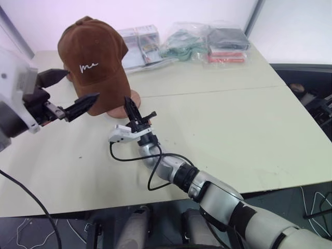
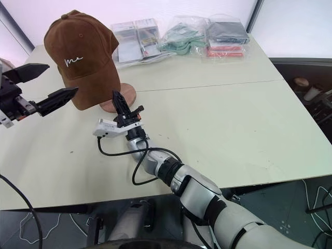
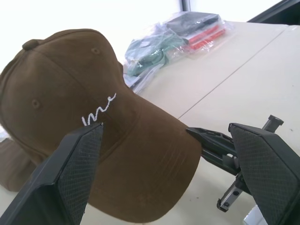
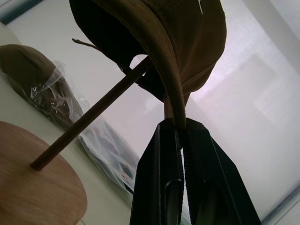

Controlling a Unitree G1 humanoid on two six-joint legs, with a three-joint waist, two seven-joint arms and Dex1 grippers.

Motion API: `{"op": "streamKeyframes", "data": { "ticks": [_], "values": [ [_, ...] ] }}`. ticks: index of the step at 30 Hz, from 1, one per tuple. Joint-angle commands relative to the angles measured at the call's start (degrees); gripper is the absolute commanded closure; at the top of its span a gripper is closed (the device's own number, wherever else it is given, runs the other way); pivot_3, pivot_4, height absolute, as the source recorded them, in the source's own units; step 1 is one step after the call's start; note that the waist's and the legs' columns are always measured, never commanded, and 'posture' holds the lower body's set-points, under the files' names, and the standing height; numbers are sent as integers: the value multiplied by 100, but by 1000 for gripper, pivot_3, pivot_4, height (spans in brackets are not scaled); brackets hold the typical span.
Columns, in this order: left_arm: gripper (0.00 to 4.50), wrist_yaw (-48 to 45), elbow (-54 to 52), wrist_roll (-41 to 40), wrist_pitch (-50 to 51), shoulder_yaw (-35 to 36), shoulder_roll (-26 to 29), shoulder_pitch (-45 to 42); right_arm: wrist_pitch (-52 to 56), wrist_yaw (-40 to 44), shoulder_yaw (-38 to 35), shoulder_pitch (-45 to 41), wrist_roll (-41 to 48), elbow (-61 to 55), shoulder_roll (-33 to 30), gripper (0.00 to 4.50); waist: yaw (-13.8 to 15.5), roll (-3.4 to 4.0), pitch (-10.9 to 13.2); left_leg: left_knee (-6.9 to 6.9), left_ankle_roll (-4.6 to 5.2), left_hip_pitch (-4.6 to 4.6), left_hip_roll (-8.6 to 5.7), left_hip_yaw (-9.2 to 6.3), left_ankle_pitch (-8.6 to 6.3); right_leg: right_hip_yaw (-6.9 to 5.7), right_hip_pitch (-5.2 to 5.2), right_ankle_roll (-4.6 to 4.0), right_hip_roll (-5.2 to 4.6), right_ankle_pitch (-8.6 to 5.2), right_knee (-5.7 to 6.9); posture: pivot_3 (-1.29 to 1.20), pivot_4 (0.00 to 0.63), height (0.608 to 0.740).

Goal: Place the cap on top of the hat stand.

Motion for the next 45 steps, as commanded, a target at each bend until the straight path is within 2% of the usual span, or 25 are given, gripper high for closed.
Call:
{"op": "streamKeyframes", "data": {
  "ticks": [1, 16, 17, 21, 23, 36, 45],
  "values": [
    [0, 34, -17, 48, -157, 21, 45, -101, 203, -72, -142, -200, -54, 39, 1204, 4448, 1, 0, 0, 0, 0, 0, 0, 0, 0, 0, 0, 0, 0, 0, 0, 0, 150, 740],
    [0, -77, 191, 207, -414, -330, 19, -286, 479, 92, -135, -121, -124, 39, 964, 4448, 3, 0, 0, -1, 0, 1, 0, 0, 0, 0, 0, 0, 0, 0, 0, 0, 150, 740],
    [0, -85, 207, 220, -430, -357, 18, -307, 475, 104, -135, -113, -129, 36, 953, 3794, 1, -1, 0, -1, 0, 1, 0, 0, 0, 0, 0, 0, 0, 0, 0, 0, 150, 740],
    [0, -106, 235, 248, -478, -421, 6, -356, 474, 200, -108, -100, -156, 36, 920, 1954, 0, 0, 0, -5, 0, 1, 0, 0, 0, 0, -1, 0, 0, 0, -1, 0, 150, 740],
    [0, -125, 262, 266, -512, -454, 13, -383, 408, 372, -48, -97, -171, 54, 890, 852, 0, 0, 0, -8, -2, 1, 0, 0, 1, 0, -1, 0, 0, 0, -1, 0, 150, 740],
    [0, -153, 329, 348, -623, -606, -5, -494, 253, 1453, 127, 63, -251, -157, 553, 852, 0, -1, -1, -34, -16, 1, 0, 0, 10, 0, 2, -4, 0, 2, -2, 0, 150, 740],
    [0, -145, 378, 415, -679, -848, -108, -733, 140, 2877, -79, 297, -233, -900, -419, 852, 15, -2, -1, -35, -18, 2, 0, -1, 11, 0, 3, -4, 1, 2, -4, 0, 150, 740]
  ]
}}
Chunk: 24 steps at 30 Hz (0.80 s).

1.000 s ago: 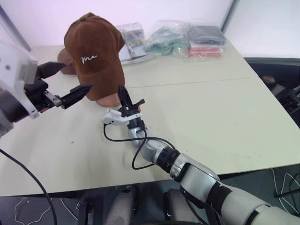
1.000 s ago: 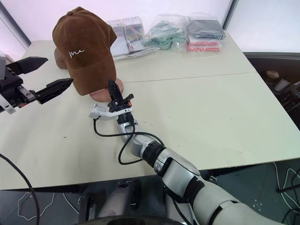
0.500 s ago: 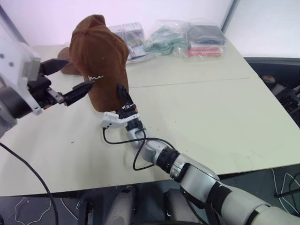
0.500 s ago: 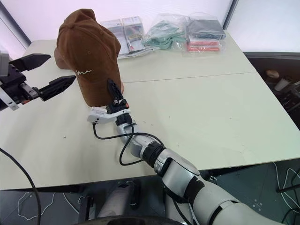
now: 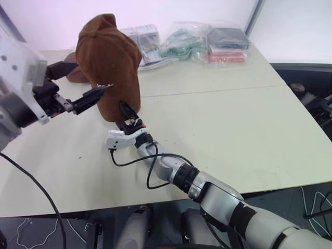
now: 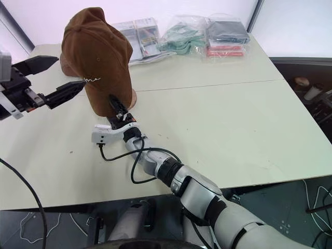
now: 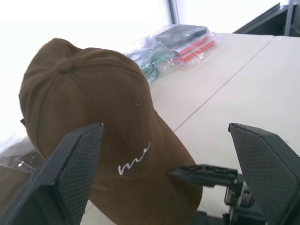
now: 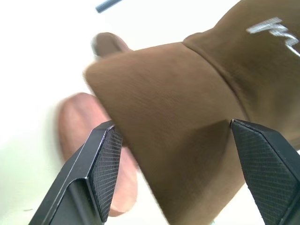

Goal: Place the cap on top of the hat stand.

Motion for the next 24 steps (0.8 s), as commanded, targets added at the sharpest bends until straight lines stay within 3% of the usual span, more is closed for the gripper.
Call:
{"op": "streamKeyframes", "data": {
  "ticks": [1, 8, 17, 20, 24],
  "values": [
    [0, 17, 23, 85, -176, -7, -22, -200, -41, 574, -172, 107, -72, -490, -313, 852, 8, -1, 0, 0, 0, 0, 0, 0, 0, -1, 1, 0, 0, 0, 0, 0, 150, 740],
    [0, -42, 141, 194, -270, -177, -69, -367, 84, 1498, -360, 427, -181, -1311, -933, 852, -15, -2, -1, -4, 0, 0, 5, 2, 0, 1, 0, -1, 0, 0, 0, 0, 150, 740],
    [0, -129, 295, 325, -333, -387, -136, -630, 193, 3513, -1097, 683, 278, -2722, -2148, 852, 11, -4, -1, -1, 1, 0, 5, 2, 0, 0, 7, -1, 0, 1, -2, 0, 150, 740],
    [0, -210, 320, 284, -292, -383, -131, -637, 378, 4294, -1666, 662, 795, -3125, -2549, 852, 14, -4, -1, 0, 2, 0, 5, 3, -1, -2, 8, -1, -1, 1, -3, 0, 150, 740],
    [0, -464, 340, 185, -204, -261, -53, -482, 1091, 5843, -2807, 502, 2313, -3856, -2985, 852, 11, -4, 0, 0, 17, 0, 6, 3, -9, -1, 9, -1, -4, 1, -4, 0, 150, 740]
  ]
}}
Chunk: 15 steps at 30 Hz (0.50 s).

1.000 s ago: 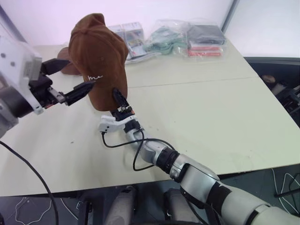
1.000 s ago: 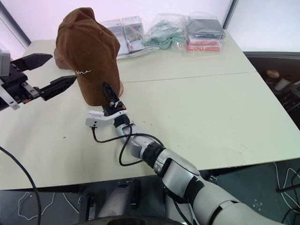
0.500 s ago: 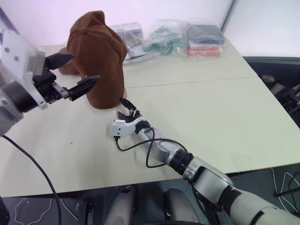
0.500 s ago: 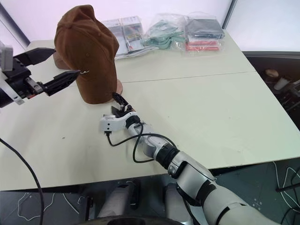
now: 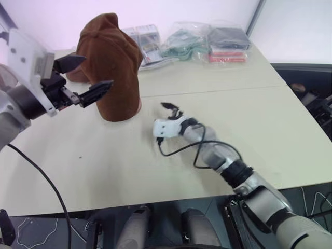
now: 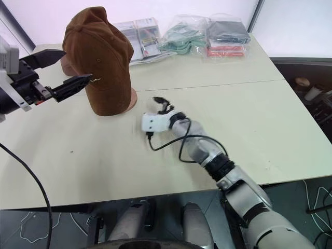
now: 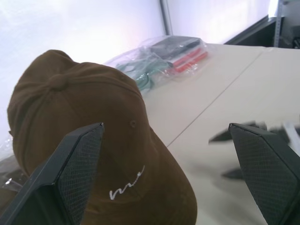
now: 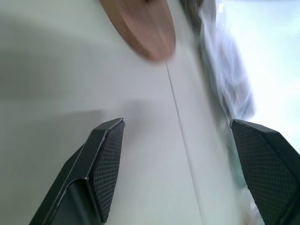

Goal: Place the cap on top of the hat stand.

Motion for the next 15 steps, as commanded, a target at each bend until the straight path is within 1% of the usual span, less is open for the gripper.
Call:
{"op": "streamKeyframes", "data": {
  "ticks": [1, 4, 5, 7, 9, 12, 15],
  "values": [
    [0, -230, -18, -71, 2, 255, 120, 96, 622, 1264, -1088, -283, 1454, -869, -248, 852, 1, 1, 1, 0, 11, 0, 0, 0, -7, 1, 2, 0, -1, 0, -1, 0, 150, 740],
    [0, -382, 18, -84, 7, 418, 177, 216, 1225, 2010, -1736, -438, 2440, -1305, -469, 852, -4, 2, 1, 0, 26, 0, 4, 0, -15, 1, 1, 0, -1, 0, -4, 0, 150, 740],
    [0, -469, 67, -45, 3, 535, 231, 291, 1672, 2440, -1991, -575, 2870, -1446, -717, 852, -5, 2, 2, 0, 26, 0, 5, 1, -15, 2, 1, -1, -1, 0, -4, 0, 150, 740],
    [0, -621, 138, 11, -6, 735, 314, 423, 2160, 3091, -2319, -774, 3507, -1589, -1122, 852, -1, 9, 6, -1, 27, -1, 6, 1, -16, 2, 0, -2, -2, 1, -7, 0, 150, 740],
    [0, -730, 173, 51, -37, 870, 366, 540, 2367, 3466, -2475, -877, 3956, -1620, -1358, 852, 13, 9, 6, 0, 33, -1, 6, 3, -19, 0, 4, -2, -6, 1, -13, 0, 150, 740],
    [0, -1033, 289, 207, -74, 1222, 518, 828, 3223, 3985, -2974, -1254, 4886, -1513, -1748, 852, 12, 11, 7, 0, 35, 0, 6, 4, -21, -2, 8, -3, -12, 1, -18, 0, 150, 740],
    [0, -1261, 419, 325, -144, 1424, 597, 986, 3784, 4296, -3320, -1504, 5626, -1484, -2008, 852, 20, 17, 11, -1, 36, -2, 6, 9, -22, -3, 3, -4, -20, 2, -18, 0, 150, 740]
  ]
}}
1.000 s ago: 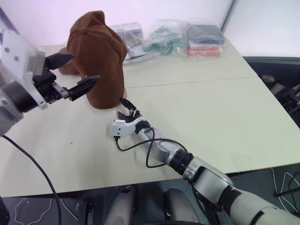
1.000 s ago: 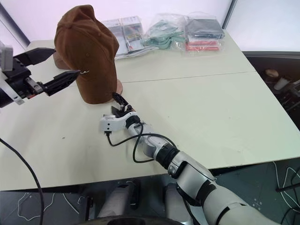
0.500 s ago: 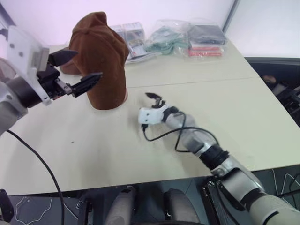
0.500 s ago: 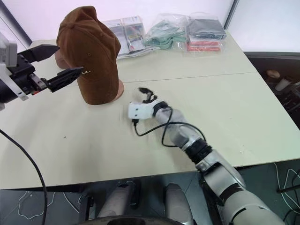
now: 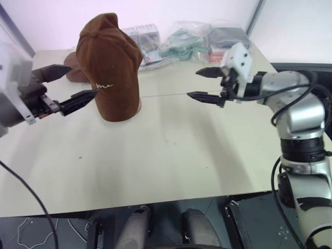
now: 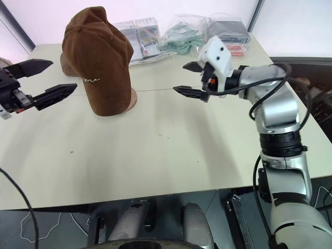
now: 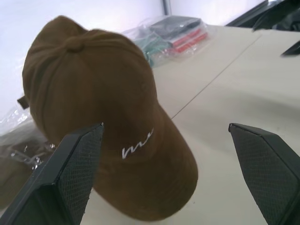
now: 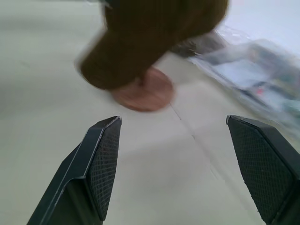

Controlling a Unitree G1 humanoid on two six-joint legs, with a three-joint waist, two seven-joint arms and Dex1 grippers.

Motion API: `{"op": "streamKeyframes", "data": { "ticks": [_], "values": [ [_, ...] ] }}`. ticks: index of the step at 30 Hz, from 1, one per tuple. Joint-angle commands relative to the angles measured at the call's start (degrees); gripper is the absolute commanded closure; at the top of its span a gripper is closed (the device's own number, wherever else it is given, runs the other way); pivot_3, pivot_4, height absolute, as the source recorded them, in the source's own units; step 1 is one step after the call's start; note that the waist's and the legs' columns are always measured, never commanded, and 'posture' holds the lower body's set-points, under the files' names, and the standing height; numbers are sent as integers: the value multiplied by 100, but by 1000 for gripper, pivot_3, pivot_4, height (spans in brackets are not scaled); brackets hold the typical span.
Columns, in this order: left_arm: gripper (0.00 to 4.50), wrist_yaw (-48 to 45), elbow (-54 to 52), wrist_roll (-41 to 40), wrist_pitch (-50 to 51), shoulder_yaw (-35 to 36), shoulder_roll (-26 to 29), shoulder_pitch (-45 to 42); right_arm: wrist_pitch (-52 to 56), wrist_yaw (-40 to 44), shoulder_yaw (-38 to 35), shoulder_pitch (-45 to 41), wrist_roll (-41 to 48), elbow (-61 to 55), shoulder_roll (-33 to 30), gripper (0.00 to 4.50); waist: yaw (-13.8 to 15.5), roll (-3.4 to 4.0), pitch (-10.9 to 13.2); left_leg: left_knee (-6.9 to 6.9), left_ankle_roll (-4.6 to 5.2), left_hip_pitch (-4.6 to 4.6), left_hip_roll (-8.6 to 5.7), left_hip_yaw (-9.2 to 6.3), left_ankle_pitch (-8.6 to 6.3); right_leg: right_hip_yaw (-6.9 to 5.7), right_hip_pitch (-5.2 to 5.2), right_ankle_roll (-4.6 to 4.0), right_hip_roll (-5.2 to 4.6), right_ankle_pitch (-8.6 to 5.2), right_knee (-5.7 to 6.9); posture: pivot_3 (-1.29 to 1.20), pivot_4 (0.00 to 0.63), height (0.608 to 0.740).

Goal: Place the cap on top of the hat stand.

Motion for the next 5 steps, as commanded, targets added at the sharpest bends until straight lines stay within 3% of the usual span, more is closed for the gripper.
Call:
{"op": "streamKeyframes", "data": {
  "ticks": [1, 5],
  "values": [
    [0, -279, 118, 185, -205, 453, 154, 93, 611, 271, -629, -445, 948, -113, -249, 852, 5, 0, 0, 0, 1, -2, 0, 0, 0, -1, -3, 0, -2, 0, -2, 0, 150, 740],
    [0, -477, 194, 298, -290, 558, 149, 207, 912, 155, -879, -604, 1400, -32, -330, 852, 9, 0, 0, 0, 3, -2, 0, 2, -2, -1, -1, 0, -7, 0, -5, 0, 150, 740]
  ]
}}
